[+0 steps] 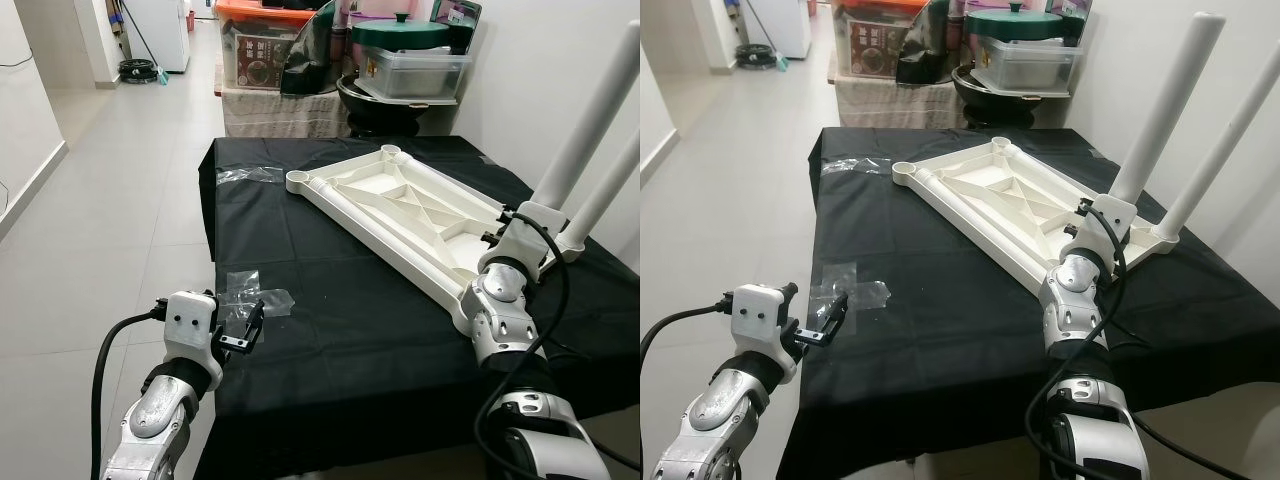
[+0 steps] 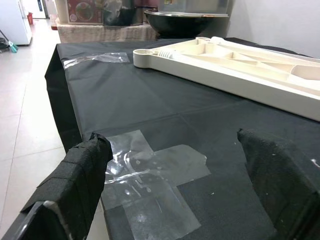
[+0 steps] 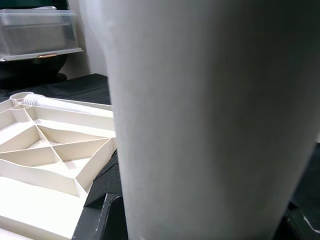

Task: Building children table

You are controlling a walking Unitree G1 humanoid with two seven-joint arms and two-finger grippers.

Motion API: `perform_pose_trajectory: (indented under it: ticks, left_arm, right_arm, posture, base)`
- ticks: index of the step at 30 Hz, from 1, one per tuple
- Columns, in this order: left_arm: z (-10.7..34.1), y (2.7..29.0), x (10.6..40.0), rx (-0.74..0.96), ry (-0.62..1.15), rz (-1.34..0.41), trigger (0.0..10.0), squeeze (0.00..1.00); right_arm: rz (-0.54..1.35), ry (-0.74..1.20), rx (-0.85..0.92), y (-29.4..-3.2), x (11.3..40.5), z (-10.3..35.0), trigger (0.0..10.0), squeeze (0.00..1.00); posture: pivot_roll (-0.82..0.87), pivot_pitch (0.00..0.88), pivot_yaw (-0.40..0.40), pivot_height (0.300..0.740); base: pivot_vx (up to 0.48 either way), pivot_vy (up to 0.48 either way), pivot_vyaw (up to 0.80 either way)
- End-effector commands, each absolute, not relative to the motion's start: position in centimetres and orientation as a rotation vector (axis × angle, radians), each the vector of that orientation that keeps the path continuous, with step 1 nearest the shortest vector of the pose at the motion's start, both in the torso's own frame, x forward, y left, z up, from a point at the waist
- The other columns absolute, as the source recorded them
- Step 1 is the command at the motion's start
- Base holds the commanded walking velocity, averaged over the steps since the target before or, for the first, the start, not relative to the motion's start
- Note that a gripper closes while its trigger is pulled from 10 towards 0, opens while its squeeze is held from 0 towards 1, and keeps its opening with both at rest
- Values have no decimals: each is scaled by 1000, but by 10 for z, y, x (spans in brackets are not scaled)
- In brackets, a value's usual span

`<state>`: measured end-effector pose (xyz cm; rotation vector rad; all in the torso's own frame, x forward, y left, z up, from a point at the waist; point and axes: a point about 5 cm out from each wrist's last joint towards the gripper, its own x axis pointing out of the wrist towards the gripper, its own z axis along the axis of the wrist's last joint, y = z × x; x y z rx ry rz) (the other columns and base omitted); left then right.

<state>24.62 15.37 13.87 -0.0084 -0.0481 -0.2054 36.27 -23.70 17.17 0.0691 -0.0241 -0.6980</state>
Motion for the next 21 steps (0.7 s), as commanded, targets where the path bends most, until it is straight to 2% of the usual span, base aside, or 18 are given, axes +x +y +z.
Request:
perform_pose_trajectory:
  ticks: [1,21]
  left_arm:
    - [138,151,248,-5,-46,-221,10000,0]
    - [137,150,249,-7,-47,-226,10000,0]
  right_arm:
    - [-704,88,71,-239,357,147,10000,0]
    - [-691,59,80,-239,359,158,10000,0]
  posture:
    - [95,0,-75,740]
    - [89,0,-73,740]
  base:
    - [0,0,0]
    - [0,0,0]
